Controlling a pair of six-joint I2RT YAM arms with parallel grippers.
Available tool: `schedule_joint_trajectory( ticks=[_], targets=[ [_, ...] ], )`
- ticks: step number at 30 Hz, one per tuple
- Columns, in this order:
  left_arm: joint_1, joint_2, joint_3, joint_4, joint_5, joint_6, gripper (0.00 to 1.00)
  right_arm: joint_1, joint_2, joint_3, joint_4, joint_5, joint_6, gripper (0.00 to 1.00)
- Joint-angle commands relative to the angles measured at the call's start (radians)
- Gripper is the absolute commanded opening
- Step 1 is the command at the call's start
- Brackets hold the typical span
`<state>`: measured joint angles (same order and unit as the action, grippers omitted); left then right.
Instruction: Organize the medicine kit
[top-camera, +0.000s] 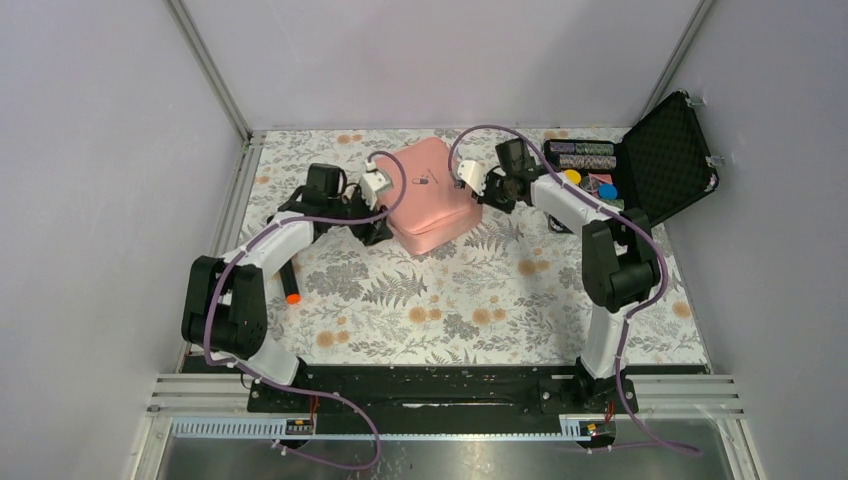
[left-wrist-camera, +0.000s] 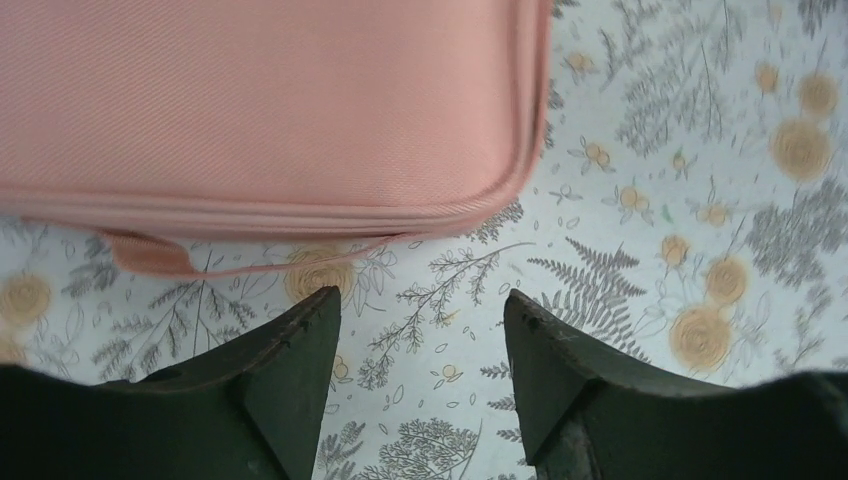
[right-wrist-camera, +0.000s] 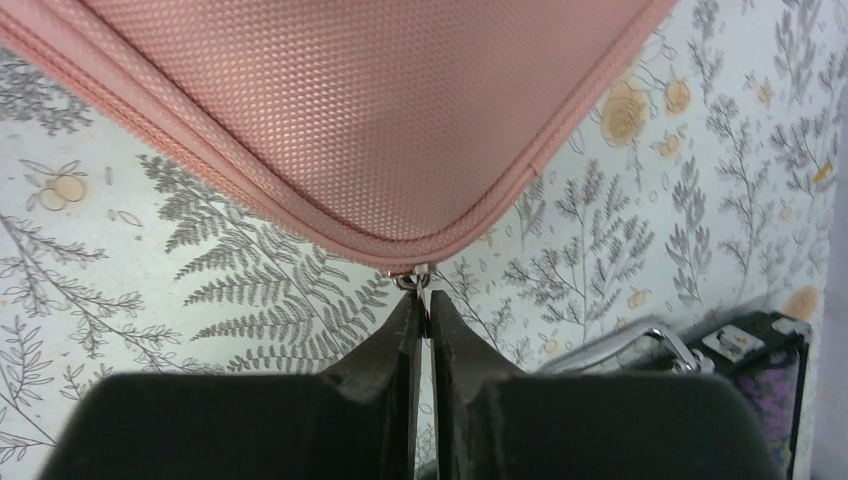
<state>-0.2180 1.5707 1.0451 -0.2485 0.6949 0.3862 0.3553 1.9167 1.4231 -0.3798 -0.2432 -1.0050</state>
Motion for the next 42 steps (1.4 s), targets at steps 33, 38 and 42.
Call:
schedule_joint_trajectory(
  ticks=[33,38,42],
  targets=[
    [-0.202,0.013,-0.137,0.343,-0.293,1.067,0.50,-0.047,0.328,0.659,-0.518,-0.055,0.203,0.00],
    [-0.162,0.024,-0.071,0.341,-0.196,1.002,0.61,-0.047,0.422,0.803,-0.518,-0.005,0.269,0.00],
    [-0.182,0.073,0.002,0.280,-0.143,1.058,0.70,-0.042,0.450,0.856,-0.499,-0.002,0.271,0.00]
  ],
)
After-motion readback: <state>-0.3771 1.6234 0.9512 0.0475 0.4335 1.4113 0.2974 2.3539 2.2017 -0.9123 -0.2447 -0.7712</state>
